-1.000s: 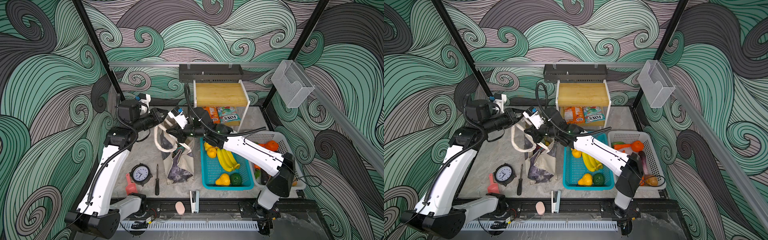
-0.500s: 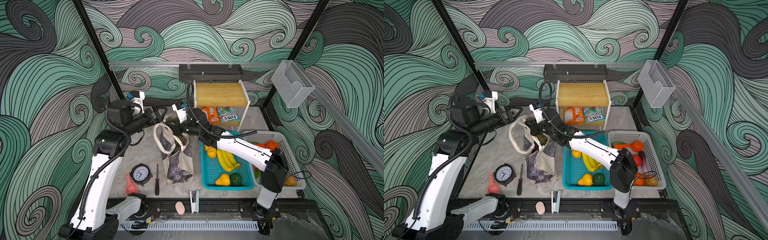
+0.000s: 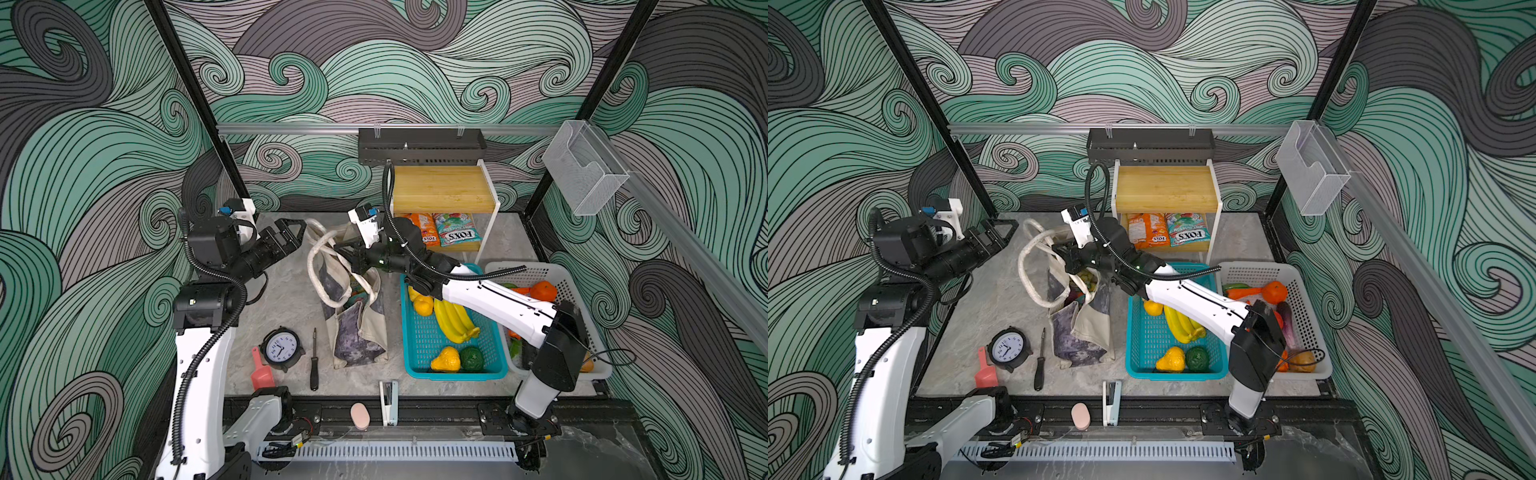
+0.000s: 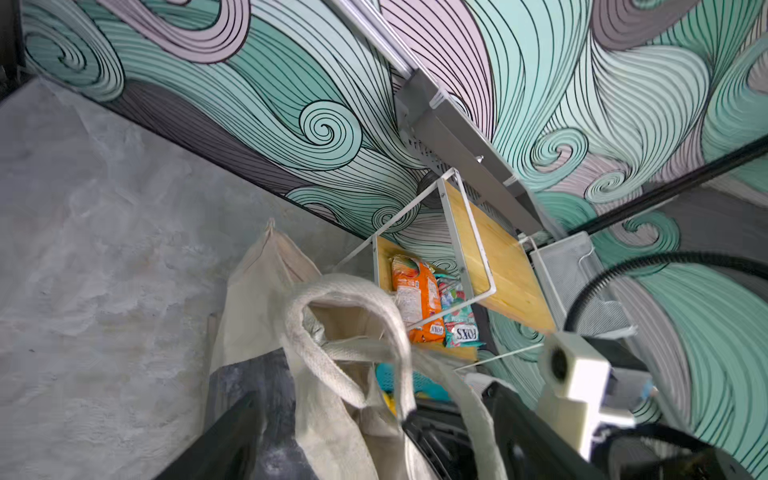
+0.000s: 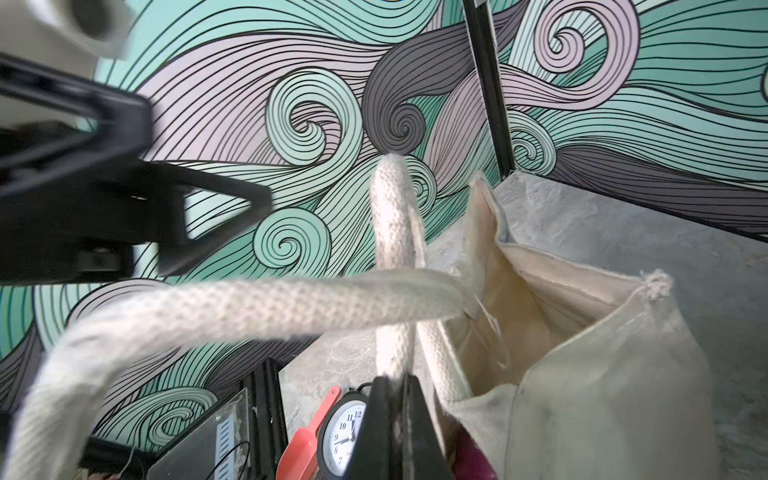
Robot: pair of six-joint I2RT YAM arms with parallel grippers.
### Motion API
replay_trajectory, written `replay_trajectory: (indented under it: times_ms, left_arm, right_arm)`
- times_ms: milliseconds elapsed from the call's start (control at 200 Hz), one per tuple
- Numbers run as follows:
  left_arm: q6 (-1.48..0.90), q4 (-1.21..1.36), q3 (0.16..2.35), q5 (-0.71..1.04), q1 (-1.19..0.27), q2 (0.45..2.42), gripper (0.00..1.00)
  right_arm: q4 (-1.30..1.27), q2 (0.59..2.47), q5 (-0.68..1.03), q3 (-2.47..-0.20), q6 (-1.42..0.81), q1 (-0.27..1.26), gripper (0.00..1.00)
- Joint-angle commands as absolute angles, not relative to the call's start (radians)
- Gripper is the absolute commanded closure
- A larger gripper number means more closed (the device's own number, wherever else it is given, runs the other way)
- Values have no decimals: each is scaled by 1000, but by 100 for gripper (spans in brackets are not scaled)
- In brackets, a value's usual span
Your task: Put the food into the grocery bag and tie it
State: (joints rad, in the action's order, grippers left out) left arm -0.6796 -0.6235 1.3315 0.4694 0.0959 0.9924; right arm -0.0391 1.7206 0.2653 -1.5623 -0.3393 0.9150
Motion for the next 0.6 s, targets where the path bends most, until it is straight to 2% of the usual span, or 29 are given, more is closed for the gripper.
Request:
replay_trajectory:
  times_ms: [0, 145, 250, 365, 440, 490, 565, 595]
  left_arm:
    - [-891, -432, 1279, 606, 120, 1017, 10]
    - [-1042, -314, 1223, 588, 123, 999, 4]
    - [-1128, -333, 1201, 571, 123, 1002, 1]
    - [-1264, -209, 1143, 698, 120, 1035, 1]
    - [-1287, -180, 1135, 742, 114, 1061, 11]
    - [-1280, -186, 1135, 758, 114, 1076, 26]
    - [-1258, -197, 1141, 784, 113, 1088, 41]
    - [-1245, -199, 1144, 785, 111, 1089, 50]
  right_arm:
    - [-30, 1671, 356, -1543, -282, 916, 100]
    - [0, 1669, 421, -1552, -244, 919, 100]
    - [-12, 1661, 442, -1541, -228, 923, 100]
    - [5, 1664, 444, -1545, -207, 927, 100]
    - [19, 1663, 446, -1548, -198, 928, 100]
    - [19, 1657, 447, -1543, -192, 930, 100]
    - [20, 1649, 445, -1539, -188, 929, 100]
    - [22, 1646, 445, -1541, -189, 930, 100]
